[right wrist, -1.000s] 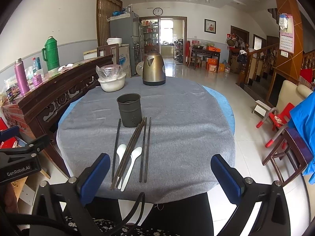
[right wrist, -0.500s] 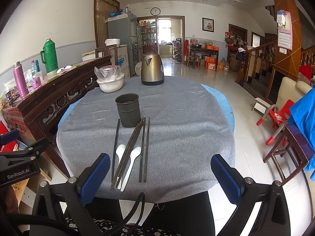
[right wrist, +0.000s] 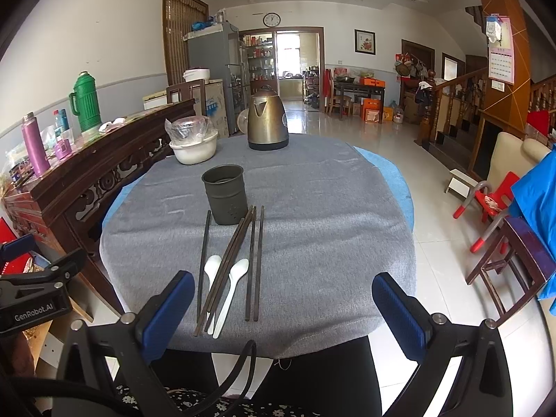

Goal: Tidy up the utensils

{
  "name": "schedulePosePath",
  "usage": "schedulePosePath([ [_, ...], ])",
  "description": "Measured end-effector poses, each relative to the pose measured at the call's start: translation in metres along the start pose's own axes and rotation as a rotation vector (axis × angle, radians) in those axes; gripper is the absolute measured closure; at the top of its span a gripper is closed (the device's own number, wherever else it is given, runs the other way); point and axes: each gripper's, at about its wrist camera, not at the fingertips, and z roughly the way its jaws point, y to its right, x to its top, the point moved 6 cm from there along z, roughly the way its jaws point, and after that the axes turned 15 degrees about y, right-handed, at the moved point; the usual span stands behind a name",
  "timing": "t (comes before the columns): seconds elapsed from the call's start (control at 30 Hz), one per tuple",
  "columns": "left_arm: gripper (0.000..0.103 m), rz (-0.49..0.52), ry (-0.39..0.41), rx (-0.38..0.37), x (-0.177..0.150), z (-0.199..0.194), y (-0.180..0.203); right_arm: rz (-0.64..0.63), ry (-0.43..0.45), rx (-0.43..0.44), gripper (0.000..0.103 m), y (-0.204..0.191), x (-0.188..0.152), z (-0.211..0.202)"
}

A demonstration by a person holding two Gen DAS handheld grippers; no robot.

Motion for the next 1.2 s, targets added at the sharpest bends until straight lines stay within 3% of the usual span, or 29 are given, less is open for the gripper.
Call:
schedulePosePath([
  [0.47,0.000,0.001,-0.007,-0.004,-0.002,0.001,0.002,0.007,0.040,0.000,0.000,0.002,0.002,0.000],
  [0.7,0.000,-0.003,-0.032,-0.016,-0.006,0.014,0.002,0.057,-0.034,0.039,0.000,0.005,-0.001,0.011],
  [0.83,0.000,-0.045,-0.118,-0.092,-0.006,0.049,0.004,0.098,-0.119,0.100,0.001,0.011,-0.003,0.043],
  [0.93,0.000,-0.086,-0.180,-0.122,-0.009,0.084,0.005,0.151,-0.172,0.162,0.011,0.016,-0.003,0.074],
  [1.0,0.001,-0.103,-0.207,-0.158,-0.011,0.103,0.010,0.166,-0.202,0.187,0.027,0.018,-0.004,0.099],
  [1.03,0.001,-0.108,-0.221,-0.170,-0.012,0.112,0.013,0.176,-0.236,0.200,0.042,0.017,-0.007,0.115],
  [1.07,0.004,-0.114,-0.231,-0.181,-0.012,0.119,0.015,0.194,-0.268,0.216,0.053,0.016,-0.010,0.124],
  [1.13,0.012,-0.122,-0.241,-0.209,-0.011,0.136,0.021,0.231,-0.327,0.258,0.064,0.012,-0.018,0.151],
  [1.2,0.027,-0.120,-0.263,-0.223,-0.013,0.153,0.026,0.242,-0.364,0.281,0.064,0.007,-0.026,0.170],
])
